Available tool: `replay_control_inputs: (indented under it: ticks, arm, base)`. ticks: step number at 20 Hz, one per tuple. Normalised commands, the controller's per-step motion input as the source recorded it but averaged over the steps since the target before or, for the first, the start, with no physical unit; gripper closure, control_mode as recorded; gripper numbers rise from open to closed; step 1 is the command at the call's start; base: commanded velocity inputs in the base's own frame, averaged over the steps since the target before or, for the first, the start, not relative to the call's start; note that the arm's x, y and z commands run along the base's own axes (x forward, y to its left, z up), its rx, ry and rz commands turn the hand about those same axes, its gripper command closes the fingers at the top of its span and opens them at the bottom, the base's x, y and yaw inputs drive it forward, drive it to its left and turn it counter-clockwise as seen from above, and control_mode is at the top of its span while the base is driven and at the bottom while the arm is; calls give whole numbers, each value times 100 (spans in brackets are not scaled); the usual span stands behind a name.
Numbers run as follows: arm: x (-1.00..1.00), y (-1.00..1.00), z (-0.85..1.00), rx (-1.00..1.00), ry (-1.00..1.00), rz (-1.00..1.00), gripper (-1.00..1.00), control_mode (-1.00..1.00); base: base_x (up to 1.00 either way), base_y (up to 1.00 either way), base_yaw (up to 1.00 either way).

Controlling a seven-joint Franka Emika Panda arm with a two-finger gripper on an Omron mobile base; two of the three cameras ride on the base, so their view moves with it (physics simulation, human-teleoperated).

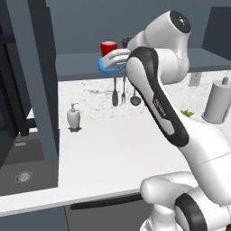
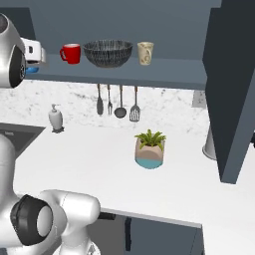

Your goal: Gather all objects into one cabinet and sort the glasses and bowls to opposite sides.

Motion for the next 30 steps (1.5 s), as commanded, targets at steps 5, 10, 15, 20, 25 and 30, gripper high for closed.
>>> replay_control_inputs:
  ticks: [5, 10, 15, 20, 25, 30]
  arm:
    - [49, 6, -5, 0, 0, 0, 100, -100]
    - [37, 6, -20, 0, 0, 0, 100, -100]
    - [34, 13, -22, 0, 0, 0, 100, -100]
    - [36, 11, -1, 0, 0, 0, 100, -100]
    - [44, 15, 0, 0, 0, 0, 100, -100]
    - [51, 20, 0, 0, 0, 0, 100, -100]
  base:
    - [0, 0, 0]
    - [0, 0, 0]
    - [0, 0, 0]
    - [0, 0, 0]
    - [0, 0, 0]
    - [0, 0, 0]
